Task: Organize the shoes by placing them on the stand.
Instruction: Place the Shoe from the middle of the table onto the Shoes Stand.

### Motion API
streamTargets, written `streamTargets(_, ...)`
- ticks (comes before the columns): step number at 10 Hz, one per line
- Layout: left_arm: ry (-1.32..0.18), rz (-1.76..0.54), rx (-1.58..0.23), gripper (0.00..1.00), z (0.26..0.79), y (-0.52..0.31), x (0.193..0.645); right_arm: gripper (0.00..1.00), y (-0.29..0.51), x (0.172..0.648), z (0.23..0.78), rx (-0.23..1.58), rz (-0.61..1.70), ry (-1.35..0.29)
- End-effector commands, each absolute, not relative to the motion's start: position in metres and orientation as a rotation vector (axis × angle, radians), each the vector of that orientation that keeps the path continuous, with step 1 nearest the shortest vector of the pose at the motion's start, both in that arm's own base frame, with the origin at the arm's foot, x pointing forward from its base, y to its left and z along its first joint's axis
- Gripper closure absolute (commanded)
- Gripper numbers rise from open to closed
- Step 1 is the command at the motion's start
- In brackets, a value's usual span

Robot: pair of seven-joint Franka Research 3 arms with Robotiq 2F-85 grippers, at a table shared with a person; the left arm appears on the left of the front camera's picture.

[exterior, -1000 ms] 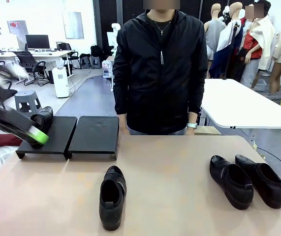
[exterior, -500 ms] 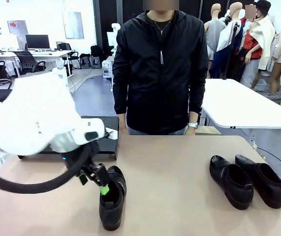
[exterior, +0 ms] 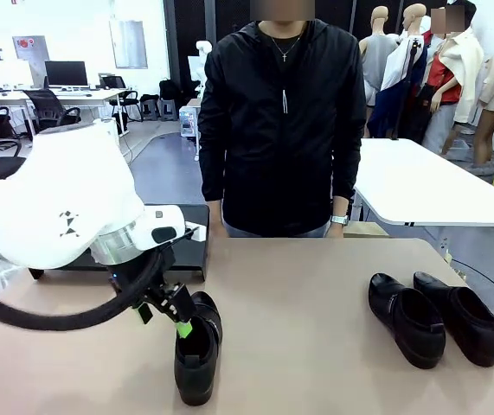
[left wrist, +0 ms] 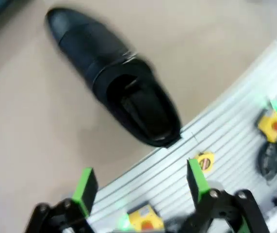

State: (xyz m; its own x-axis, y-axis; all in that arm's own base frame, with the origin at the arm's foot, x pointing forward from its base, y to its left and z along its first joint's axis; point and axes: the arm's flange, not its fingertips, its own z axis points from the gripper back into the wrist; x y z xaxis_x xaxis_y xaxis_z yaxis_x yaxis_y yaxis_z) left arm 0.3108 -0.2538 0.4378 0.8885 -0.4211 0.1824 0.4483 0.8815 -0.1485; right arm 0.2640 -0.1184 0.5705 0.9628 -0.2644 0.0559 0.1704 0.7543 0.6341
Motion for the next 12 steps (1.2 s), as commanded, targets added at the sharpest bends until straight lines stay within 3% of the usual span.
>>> streamTargets(1, -0.057, 0.22, -0.089, 0.06, 0.427, -0.276, 0.319, 0.0, -0.117, 0.263, 0.575, 0.694, -0.252, -0.138)
streamTargets(3, -0.074, 0.491, -0.069, 0.06, 0.414, -0.272, 0.335, 0.0, -0.117, 0.263, 0.575, 0.694, -0.252, -0.138)
streamTargets(6, -0.097, 0.598, -0.058, 0.06, 0.398, -0.262, 0.35, 0.0, -0.117, 0.263, 0.575, 0.694, -0.252, -0.138)
streamTargets(9, -0.076, 0.494, -0.054, 0.06, 0.371, -0.265, 0.355, 0.0, -0.117, 0.263, 0.575, 0.694, -0.252, -0.138)
streamTargets(12, -0.144, 0.359, -0.153, 0.06, 0.381, -0.252, 0.343, 0.0, -0.117, 0.263, 0.575, 0.694, -0.252, -0.138)
